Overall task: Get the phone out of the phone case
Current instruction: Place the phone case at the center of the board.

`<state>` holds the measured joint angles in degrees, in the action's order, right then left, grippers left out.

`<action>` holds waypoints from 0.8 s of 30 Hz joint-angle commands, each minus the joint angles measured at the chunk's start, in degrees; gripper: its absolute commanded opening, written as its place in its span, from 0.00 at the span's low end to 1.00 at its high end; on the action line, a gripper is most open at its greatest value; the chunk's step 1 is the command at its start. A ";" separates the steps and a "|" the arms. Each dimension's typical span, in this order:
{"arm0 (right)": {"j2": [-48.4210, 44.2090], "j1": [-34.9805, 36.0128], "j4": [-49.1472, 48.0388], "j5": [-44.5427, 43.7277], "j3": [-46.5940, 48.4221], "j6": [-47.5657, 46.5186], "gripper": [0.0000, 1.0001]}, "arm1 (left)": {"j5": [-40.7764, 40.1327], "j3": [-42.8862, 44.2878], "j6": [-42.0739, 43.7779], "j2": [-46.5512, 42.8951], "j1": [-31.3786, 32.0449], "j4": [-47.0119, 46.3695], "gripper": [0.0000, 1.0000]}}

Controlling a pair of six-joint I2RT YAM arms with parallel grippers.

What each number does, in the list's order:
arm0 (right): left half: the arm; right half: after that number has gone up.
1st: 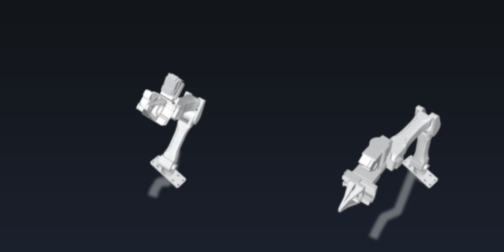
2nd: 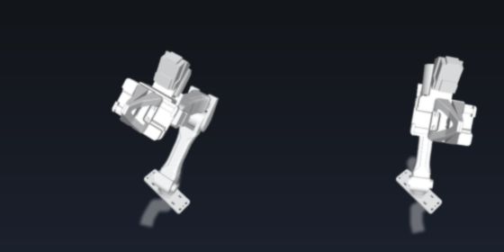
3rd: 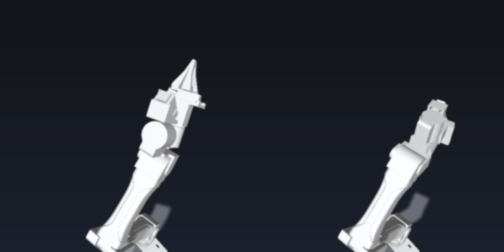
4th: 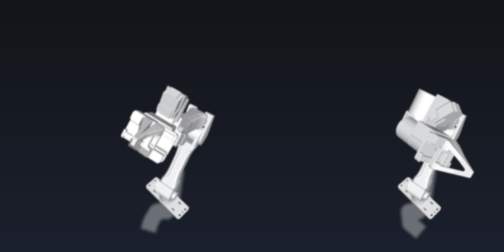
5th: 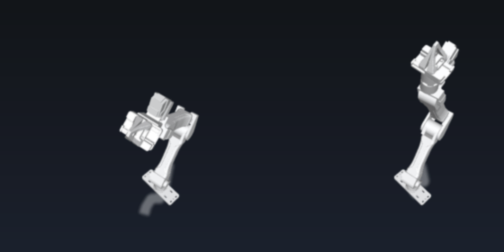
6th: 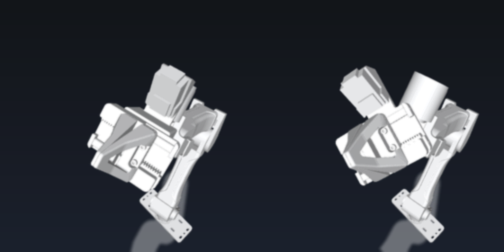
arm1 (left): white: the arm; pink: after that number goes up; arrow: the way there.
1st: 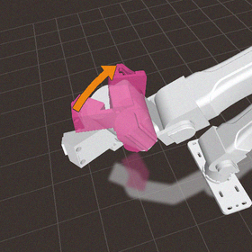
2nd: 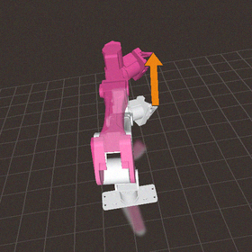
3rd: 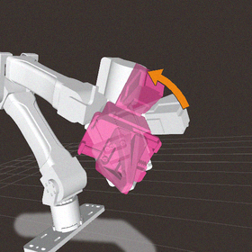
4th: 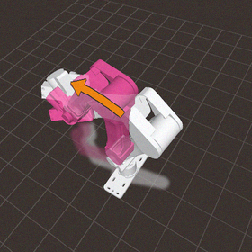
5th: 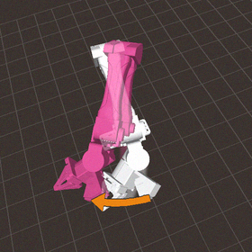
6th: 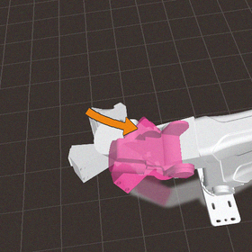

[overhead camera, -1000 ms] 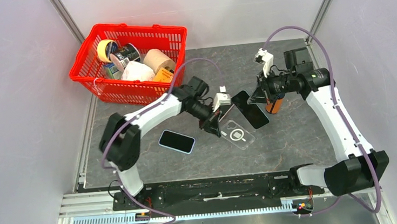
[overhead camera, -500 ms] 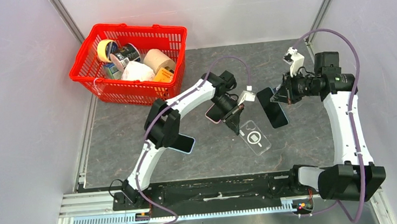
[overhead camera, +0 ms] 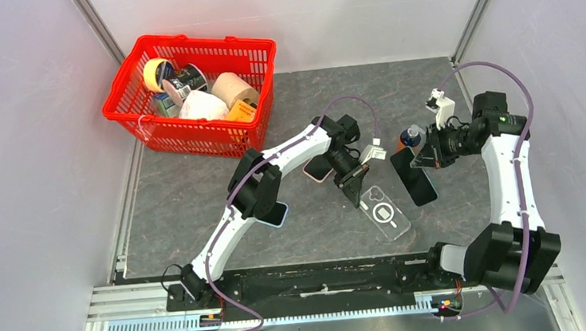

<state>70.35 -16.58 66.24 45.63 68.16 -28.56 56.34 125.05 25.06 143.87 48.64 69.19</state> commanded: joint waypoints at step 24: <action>7.55 -7.15 6.35 -4.36 -4.33 -20.38 0.00 | -11.03 7.22 -5.81 3.24 1.28 -9.59 0.54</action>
<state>77.73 -23.24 71.46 40.40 64.14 -46.87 48.21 130.67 19.51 148.33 49.50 61.47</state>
